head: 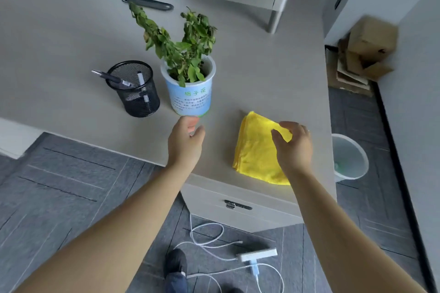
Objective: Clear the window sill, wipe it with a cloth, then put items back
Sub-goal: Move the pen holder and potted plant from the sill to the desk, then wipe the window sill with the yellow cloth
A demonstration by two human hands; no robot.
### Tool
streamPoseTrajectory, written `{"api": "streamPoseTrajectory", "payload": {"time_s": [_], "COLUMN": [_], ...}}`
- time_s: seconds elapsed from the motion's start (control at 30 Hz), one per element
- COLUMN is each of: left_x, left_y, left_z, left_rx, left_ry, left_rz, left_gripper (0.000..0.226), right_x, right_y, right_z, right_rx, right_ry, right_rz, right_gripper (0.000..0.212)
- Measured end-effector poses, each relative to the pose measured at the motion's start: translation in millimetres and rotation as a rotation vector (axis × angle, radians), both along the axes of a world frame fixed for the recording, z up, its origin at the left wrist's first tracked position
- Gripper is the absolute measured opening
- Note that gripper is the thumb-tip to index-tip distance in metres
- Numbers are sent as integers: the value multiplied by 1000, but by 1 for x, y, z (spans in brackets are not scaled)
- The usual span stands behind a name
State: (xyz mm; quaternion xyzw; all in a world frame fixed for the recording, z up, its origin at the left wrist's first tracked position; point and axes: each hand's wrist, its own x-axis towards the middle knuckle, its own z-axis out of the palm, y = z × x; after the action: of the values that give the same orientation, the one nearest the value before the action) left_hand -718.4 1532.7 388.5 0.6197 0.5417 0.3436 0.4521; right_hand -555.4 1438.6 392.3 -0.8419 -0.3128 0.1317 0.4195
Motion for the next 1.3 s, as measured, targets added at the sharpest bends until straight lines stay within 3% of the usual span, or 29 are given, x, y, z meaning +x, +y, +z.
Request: {"api": "streamPoseTrajectory", "payload": {"time_s": [0.2, 0.33, 0.47, 0.57, 0.67, 0.77, 0.9, 1.03, 1.13, 1.3], "left_x": [52, 74, 89, 99, 105, 110, 124, 155, 182, 224], "left_y": [-17, -13, -3, 2, 3, 2, -9, -48, -100, -209], "left_z": [-15, -20, -21, -24, -23, -16, 4, 34, 55, 82], "left_rx": [-103, -161, -229, -386, -372, -314, -287, -182, -162, -100], "left_ry": [200, 293, 372, 307, 288, 233, 68, 27, 3, -60], "left_rz": [-97, -159, -183, -201, -243, -283, -388, -573, -707, -886], "left_gripper": [30, 37, 47, 49, 17, 31, 31, 11, 23, 24], "right_x": [33, 44, 50, 49, 46, 44, 46, 57, 69, 92], "right_y": [-39, -36, -22, -12, -7, -12, -36, -90, -149, -269], "right_z": [-13, -18, -18, -18, -16, -11, 8, 40, 65, 87], "right_rx": [-224, -246, -239, -233, -211, -77, 97, 202, 279, 332], "right_ry": [82, 218, 396, 431, 370, 355, 336, 286, 257, 185], "right_rz": [-103, -170, -202, -200, -167, -183, -292, -432, -557, -723], "right_gripper": [45, 48, 20, 23, 18, 16, 22, 12, 16, 6]}}
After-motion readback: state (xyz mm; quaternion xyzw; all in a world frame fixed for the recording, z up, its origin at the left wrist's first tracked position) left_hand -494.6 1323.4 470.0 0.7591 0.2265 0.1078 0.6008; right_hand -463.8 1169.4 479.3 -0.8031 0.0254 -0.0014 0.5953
